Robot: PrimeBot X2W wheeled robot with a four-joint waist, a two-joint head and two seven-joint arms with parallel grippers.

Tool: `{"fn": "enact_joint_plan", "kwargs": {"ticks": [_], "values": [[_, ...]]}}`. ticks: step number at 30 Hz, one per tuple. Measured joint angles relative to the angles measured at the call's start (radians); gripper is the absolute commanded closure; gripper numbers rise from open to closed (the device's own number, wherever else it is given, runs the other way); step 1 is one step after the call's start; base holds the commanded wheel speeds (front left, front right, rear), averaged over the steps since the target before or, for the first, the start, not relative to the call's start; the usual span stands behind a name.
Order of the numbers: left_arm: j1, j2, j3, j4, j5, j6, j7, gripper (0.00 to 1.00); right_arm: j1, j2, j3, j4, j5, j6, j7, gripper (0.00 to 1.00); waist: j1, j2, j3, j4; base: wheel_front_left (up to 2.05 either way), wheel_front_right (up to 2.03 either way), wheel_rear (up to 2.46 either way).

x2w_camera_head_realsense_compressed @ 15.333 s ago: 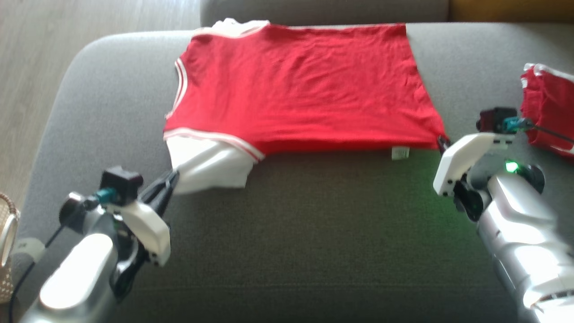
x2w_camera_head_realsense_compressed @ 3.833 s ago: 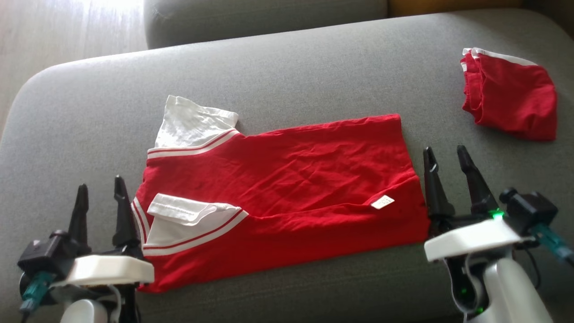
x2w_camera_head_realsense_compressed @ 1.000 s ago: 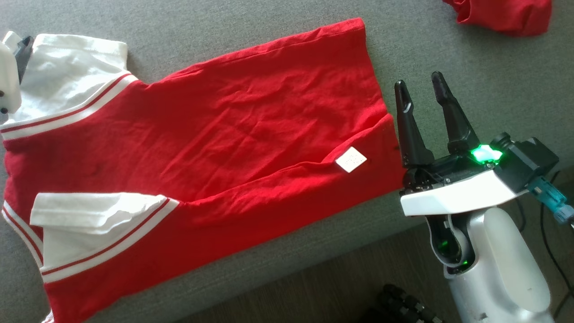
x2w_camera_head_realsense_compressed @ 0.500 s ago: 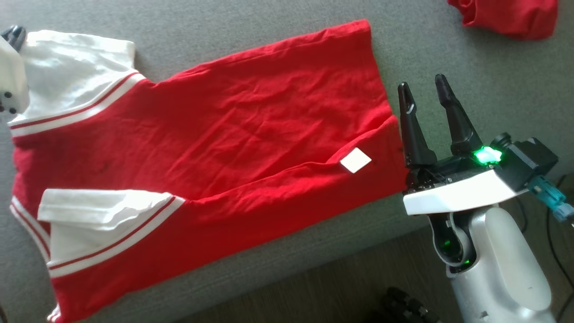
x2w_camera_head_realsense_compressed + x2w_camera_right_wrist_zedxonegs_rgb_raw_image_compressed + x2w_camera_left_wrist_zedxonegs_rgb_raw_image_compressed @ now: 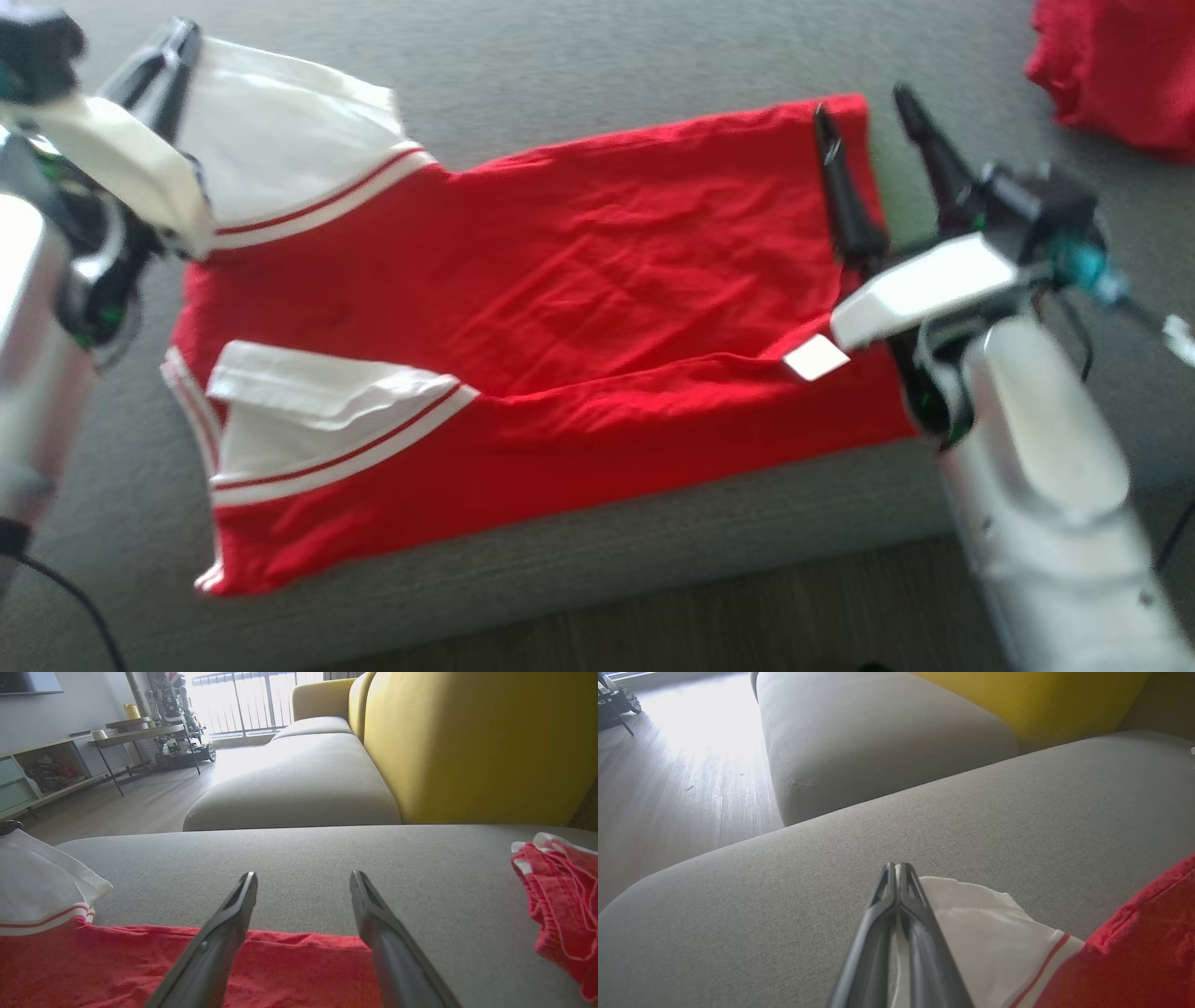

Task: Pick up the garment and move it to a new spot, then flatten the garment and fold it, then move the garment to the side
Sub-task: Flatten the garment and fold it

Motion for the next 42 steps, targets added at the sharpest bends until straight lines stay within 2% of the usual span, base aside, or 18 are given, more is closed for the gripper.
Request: {"fn": "enact_joint_plan", "kwargs": {"ticks": [4,5,8,16,26,32,33,34,35,36,42], "values": [[0.057,-0.03,0.0,-0.042,-0.009,0.023,-0.052,1.0,-0.099,-0.002,-0.057,0.132,-0.01,0.0,0.062,0.0,0.0,0.0,-0.02,0.051,0.0,0.0,0.0],[0.079,-0.045,-0.002,-0.064,-0.008,0.042,-0.074,1.0,-0.123,-0.003,-0.1,0.21,-0.018,0.0,0.09,0.0,0.0,0.0,-0.028,0.076,0.0,0.0,0.0],[0.107,-0.06,-0.005,-0.099,-0.009,0.057,-0.091,1.0,-0.15,-0.004,-0.172,0.32,-0.067,0.0,0.128,0.0,0.0,0.0,-0.039,0.111,0.0,0.0,0.0],[0.166,-0.068,-0.024,-0.171,-0.009,0.084,-0.103,1.0,-0.235,-0.004,-0.32,0.507,-0.107,0.0,0.152,0.0,0.0,0.0,-0.053,0.171,0.0,0.0,0.0],[0.191,-0.065,-0.032,-0.215,-0.009,0.102,-0.101,1.0,-0.298,-0.005,-0.396,0.665,-0.135,0.0,0.151,0.0,0.0,0.0,-0.05,0.183,0.0,0.0,0.0],[0.191,-0.055,-0.034,-0.234,-0.009,0.109,-0.091,1.0,-0.345,-0.006,-0.378,0.742,-0.131,0.0,0.121,0.02,0.0,0.0,-0.049,0.179,0.0,0.0,0.0],[0.191,-0.054,-0.035,-0.234,-0.009,0.109,-0.091,1.0,-0.351,-0.006,-0.374,0.754,-0.128,0.0,0.115,0.24,0.0,0.0,-0.05,0.178,0.0,0.0,0.0],[0.191,-0.053,-0.035,-0.235,-0.009,0.11,-0.091,1.0,-0.356,-0.006,-0.369,0.765,-0.123,0.0,0.11,0.57,0.0,0.0,-0.05,0.178,0.0,0.0,0.0],[0.191,-0.053,-0.035,-0.236,-0.009,0.112,-0.091,1.0,-0.359,-0.007,-0.363,0.774,-0.123,0.0,0.102,0.81,0.0,0.0,-0.05,0.177,0.0,0.0,0.0],[0.191,-0.053,-0.036,-0.238,-0.009,0.115,-0.091,1.0,-0.361,-0.007,-0.358,0.783,-0.123,0.0,0.093,1.0,0.0,0.0,-0.051,0.177,0.0,0.0,0.0],[0.202,-0.051,-0.038,-0.243,-0.015,0.119,-0.091,1.0,-0.361,-0.007,-0.335,0.811,-0.126,0.0,0.016,1.0,0.0,0.0,-0.069,0.176,0.0,0.0,0.0]]}}
